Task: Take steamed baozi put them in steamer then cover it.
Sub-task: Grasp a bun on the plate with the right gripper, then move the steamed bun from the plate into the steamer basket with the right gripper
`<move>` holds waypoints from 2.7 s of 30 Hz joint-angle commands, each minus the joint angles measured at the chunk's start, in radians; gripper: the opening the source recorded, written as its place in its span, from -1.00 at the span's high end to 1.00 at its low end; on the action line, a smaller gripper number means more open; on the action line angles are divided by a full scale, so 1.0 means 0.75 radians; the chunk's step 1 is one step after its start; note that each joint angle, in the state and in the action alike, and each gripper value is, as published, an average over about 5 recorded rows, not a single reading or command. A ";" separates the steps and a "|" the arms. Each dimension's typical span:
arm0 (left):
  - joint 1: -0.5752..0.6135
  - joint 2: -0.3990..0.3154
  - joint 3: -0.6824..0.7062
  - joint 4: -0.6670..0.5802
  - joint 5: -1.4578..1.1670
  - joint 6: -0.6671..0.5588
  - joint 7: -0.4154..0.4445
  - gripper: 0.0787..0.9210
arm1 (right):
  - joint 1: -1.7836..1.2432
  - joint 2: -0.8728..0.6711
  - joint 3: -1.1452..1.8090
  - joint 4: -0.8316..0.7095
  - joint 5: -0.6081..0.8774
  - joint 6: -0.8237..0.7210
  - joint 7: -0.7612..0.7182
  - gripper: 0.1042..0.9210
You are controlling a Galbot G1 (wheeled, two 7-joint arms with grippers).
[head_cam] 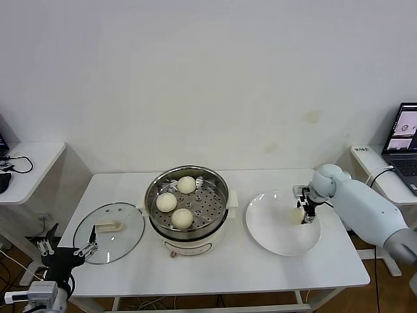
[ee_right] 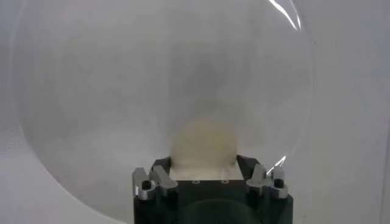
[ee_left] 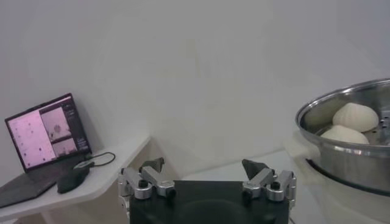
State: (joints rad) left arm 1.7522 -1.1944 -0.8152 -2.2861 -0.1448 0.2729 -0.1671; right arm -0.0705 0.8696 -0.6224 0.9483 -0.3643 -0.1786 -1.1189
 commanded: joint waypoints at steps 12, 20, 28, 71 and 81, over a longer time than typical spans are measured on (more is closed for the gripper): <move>-0.018 0.010 0.023 -0.009 0.005 0.006 0.000 -0.77 | 0.361 -0.103 -0.251 0.259 0.278 -0.083 -0.060 -0.22; -0.038 0.017 0.032 -0.004 0.003 0.010 0.000 -0.77 | 0.725 -0.084 -0.503 0.452 0.555 -0.172 -0.055 -0.22; -0.054 0.020 0.034 0.003 0.001 0.008 -0.001 -0.77 | 0.945 0.060 -0.671 0.549 0.775 -0.275 0.006 -0.22; -0.049 0.002 0.026 0.000 0.000 0.005 -0.002 -0.77 | 0.611 0.588 -0.720 0.277 0.911 -0.674 0.271 -0.26; -0.040 -0.003 0.017 -0.002 -0.001 0.003 -0.003 -0.77 | 0.605 0.586 -0.713 0.273 0.880 -0.678 0.272 -0.27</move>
State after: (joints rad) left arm 1.7212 -1.1964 -0.8018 -2.2865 -0.1458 0.2755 -0.1691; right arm 0.3913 1.2986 -1.1571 1.1636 0.3062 -0.6767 -0.9211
